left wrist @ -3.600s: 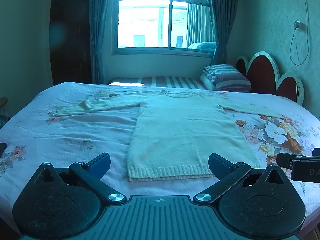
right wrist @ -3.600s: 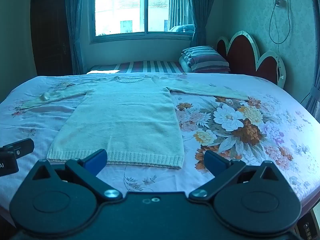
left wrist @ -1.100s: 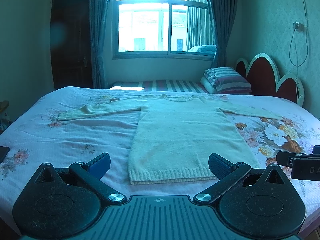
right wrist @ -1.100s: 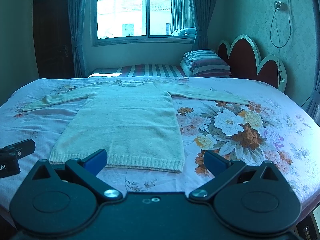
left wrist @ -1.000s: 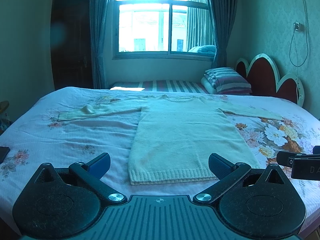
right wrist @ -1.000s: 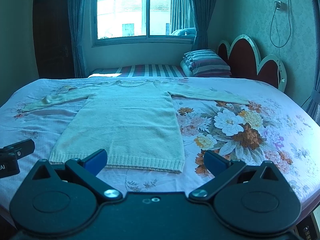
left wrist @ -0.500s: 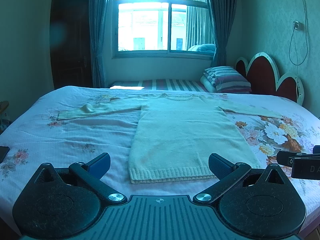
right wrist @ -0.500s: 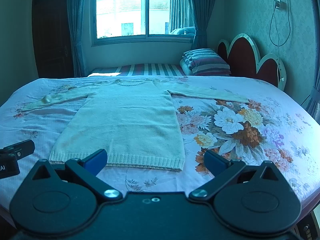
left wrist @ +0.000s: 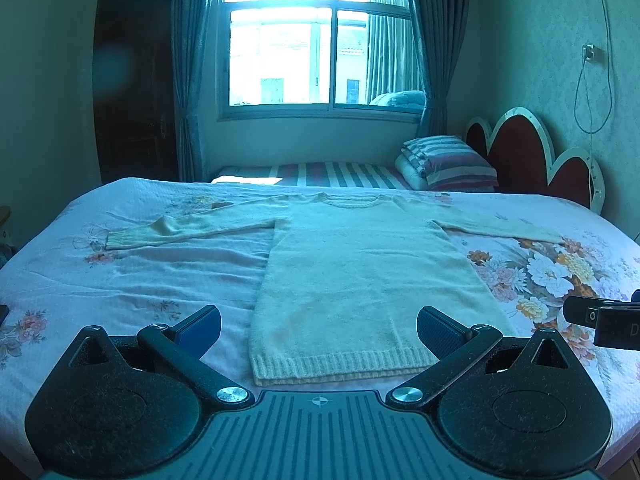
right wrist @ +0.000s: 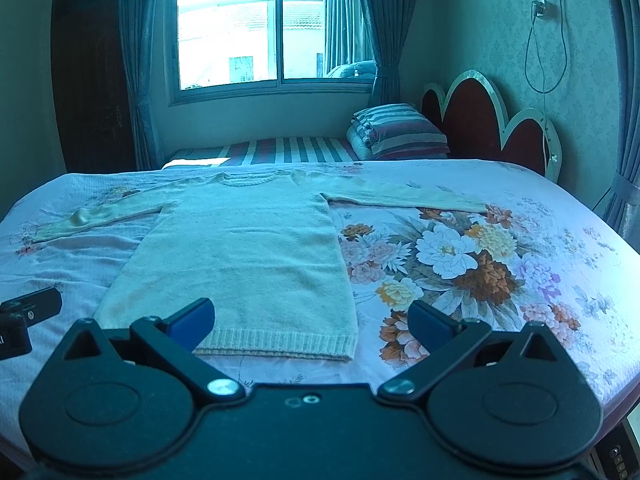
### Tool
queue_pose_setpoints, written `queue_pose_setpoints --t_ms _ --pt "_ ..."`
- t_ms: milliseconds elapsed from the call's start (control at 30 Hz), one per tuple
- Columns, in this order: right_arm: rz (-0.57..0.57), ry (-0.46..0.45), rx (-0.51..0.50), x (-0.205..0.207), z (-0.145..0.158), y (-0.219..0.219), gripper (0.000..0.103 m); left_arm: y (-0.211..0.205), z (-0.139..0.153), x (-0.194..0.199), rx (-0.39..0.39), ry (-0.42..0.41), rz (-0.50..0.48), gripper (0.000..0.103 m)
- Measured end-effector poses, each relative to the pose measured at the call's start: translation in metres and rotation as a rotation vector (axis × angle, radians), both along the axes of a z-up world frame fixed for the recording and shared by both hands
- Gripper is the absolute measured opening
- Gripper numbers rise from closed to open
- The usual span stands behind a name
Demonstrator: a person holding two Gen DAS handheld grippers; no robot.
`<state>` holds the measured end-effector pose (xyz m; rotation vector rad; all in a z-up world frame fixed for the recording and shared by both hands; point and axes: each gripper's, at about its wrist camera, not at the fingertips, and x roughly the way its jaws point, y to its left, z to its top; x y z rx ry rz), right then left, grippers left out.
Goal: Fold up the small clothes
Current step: 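Grasp the cuff of the sweater sleeve with the right tool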
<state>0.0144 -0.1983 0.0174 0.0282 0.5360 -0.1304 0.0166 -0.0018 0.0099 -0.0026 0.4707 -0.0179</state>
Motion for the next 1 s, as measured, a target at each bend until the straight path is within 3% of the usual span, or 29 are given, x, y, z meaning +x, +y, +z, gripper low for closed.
queue_pose_setpoints --t_ms 267,433,500,667,833,1000 --pt "-0.037 -0.047 0.005 0.048 0.005 -0.038 0.103 -0.011 0.001 0.061 0.016 0.002 0.009 0.103" --pt "-0.097 -0.109 0.035 0.093 0.0 -0.085 0.102 -0.01 -0.005 0.114 -0.04 0.005 0.042 0.103" --pt "-0.128 -0.121 0.068 0.115 -0.004 -0.109 0.096 -0.01 -0.012 0.139 -0.053 0.007 0.055 0.103" --pt "-0.208 -0.132 0.122 0.183 -0.022 -0.176 0.064 -0.022 -0.031 0.207 -0.059 0.023 0.087 0.103" --pt "-0.308 -0.118 0.208 0.254 -0.051 -0.257 0.041 -0.033 -0.043 0.264 -0.086 0.029 0.114 0.103" --pt "-0.414 -0.064 0.299 0.308 -0.089 -0.328 0.042 -0.038 -0.063 0.314 -0.066 0.087 0.169 0.103"
